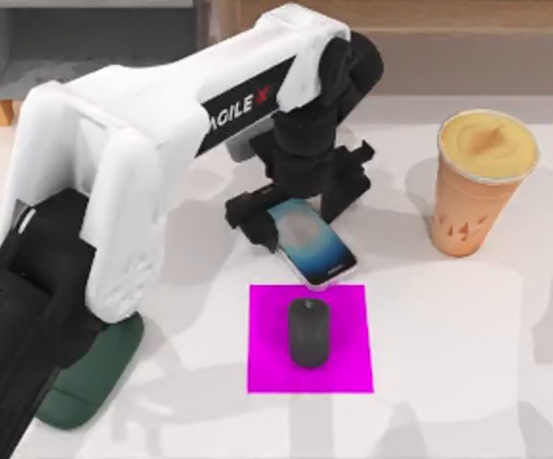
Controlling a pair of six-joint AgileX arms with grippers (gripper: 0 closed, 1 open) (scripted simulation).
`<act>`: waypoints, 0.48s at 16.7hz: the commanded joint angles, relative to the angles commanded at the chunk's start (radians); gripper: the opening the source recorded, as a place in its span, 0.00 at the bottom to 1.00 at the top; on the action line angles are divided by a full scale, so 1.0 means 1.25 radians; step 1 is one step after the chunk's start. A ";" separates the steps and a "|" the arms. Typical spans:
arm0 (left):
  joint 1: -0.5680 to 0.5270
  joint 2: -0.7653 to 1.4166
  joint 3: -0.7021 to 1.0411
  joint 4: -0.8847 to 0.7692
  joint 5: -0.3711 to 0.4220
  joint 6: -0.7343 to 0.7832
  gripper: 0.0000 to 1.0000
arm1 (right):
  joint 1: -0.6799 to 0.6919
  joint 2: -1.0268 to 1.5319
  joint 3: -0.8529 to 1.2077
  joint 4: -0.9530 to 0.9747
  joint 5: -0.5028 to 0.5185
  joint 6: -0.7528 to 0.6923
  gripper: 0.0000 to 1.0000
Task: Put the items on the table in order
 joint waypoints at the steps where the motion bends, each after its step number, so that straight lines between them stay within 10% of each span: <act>1: 0.000 0.000 0.000 0.000 0.000 0.000 0.40 | 0.000 0.000 0.000 0.000 0.000 0.000 1.00; 8: 0.000 0.000 0.000 0.000 0.000 0.000 0.00 | 0.000 0.000 0.000 0.000 0.000 0.000 1.00</act>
